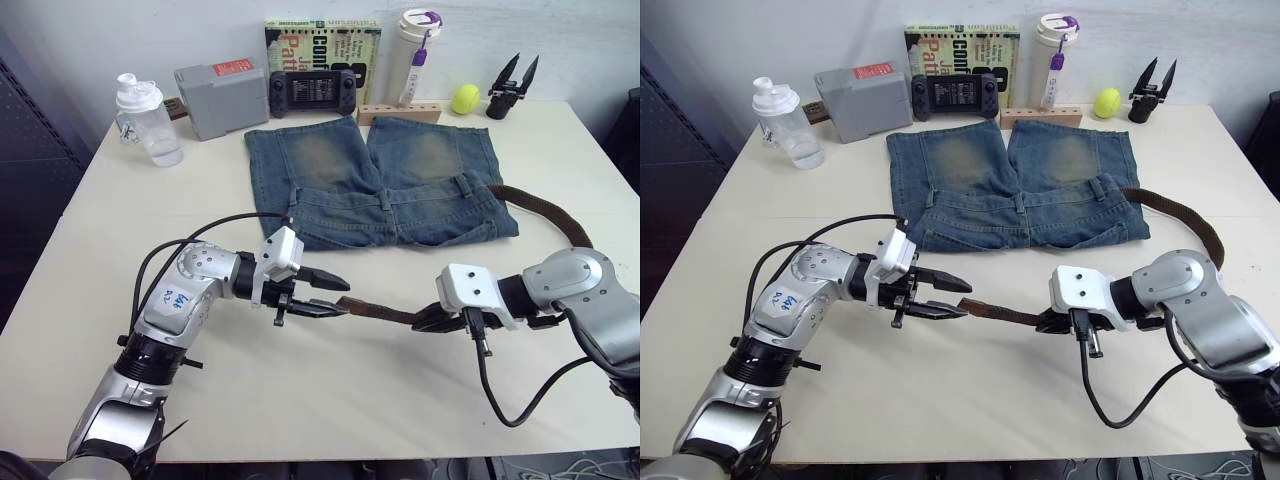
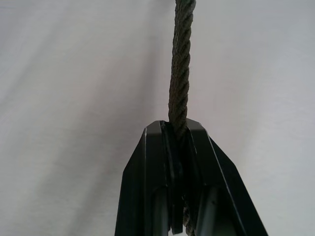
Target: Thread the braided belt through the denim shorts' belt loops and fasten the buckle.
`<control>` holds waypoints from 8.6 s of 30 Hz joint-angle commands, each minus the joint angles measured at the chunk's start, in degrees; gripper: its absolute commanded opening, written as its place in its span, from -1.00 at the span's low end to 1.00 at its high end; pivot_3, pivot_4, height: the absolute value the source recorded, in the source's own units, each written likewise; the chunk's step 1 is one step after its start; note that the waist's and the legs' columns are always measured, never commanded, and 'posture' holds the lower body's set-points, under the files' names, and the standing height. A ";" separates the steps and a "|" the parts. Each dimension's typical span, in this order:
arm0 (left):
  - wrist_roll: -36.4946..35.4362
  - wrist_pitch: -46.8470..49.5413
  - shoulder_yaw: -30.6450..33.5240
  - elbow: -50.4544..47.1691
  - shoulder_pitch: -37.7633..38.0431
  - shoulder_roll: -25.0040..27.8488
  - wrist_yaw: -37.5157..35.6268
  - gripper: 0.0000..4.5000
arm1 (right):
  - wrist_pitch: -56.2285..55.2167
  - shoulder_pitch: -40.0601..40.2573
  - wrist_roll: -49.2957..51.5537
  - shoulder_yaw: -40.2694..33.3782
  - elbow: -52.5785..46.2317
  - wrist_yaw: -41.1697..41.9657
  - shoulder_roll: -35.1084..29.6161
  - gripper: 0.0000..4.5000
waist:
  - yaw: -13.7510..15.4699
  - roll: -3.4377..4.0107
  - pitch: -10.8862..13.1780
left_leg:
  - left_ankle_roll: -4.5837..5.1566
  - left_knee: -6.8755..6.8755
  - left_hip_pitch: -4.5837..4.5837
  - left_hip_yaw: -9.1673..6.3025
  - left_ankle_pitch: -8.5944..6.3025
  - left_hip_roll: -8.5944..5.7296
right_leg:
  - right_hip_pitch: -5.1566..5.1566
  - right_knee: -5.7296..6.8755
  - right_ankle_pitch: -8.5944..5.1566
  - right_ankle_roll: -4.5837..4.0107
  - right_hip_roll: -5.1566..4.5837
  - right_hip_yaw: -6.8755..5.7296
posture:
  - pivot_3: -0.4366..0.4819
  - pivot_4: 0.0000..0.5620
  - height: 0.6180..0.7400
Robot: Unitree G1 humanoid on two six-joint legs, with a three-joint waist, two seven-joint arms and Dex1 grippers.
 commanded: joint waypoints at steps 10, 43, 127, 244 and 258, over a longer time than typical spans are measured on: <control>1.69 -0.89 0.47 0.79 -0.32 -2.03 1.98 -1.00 | 3.53 -1.95 2.89 -2.81 -2.20 -2.98 1.80 -0.61 | -0.02 0.00 0.00 | 0.00 0.00 0.00 0.00 0.00 0.00 | 0.00 0.00 0.00 0.00 0.00 0.00 | -0.05 -0.47 0.85; -26.12 31.30 15.74 -8.53 4.77 -13.83 24.89 -1.00 | 11.50 23.91 88.12 -24.90 -9.78 -75.69 45.82 0.99 | -0.02 -0.11 -0.05 | -0.03 -0.03 0.12 -0.61 0.03 -0.06 | 0.08 0.16 -0.04 -0.07 0.03 0.27 | -0.05 -0.47 0.85; 19.68 -45.50 8.83 -6.87 33.02 19.06 31.17 -0.88 | -2.16 23.66 95.45 -38.67 -12.81 -76.73 41.11 -1.00 | -3.00 -0.10 -0.02 | 0.15 -0.84 0.22 0.46 -0.01 0.21 | -0.83 0.37 -0.03 -0.10 -0.27 0.33 | -0.05 -0.47 0.85; 32.53 -53.30 -10.68 31.05 -12.09 -6.79 17.05 0.48 | 20.38 19.78 58.65 -18.05 -2.47 -91.49 44.59 -1.00 | -0.25 -0.41 -0.34 | 0.26 -0.22 0.08 0.89 -0.09 -0.03 | -0.66 0.45 0.02 -0.04 -0.23 0.06 | -0.05 -0.47 0.85; 32.04 -53.24 -11.63 28.26 -12.00 -6.07 12.62 -0.89 | 20.66 20.40 57.03 -18.78 -2.79 -91.01 45.96 -1.00 | -0.54 -0.41 -0.34 | 0.26 -0.25 0.09 0.87 -0.09 -0.03 | -0.66 0.44 0.02 -0.04 -0.23 0.03 | -0.05 -0.47 0.85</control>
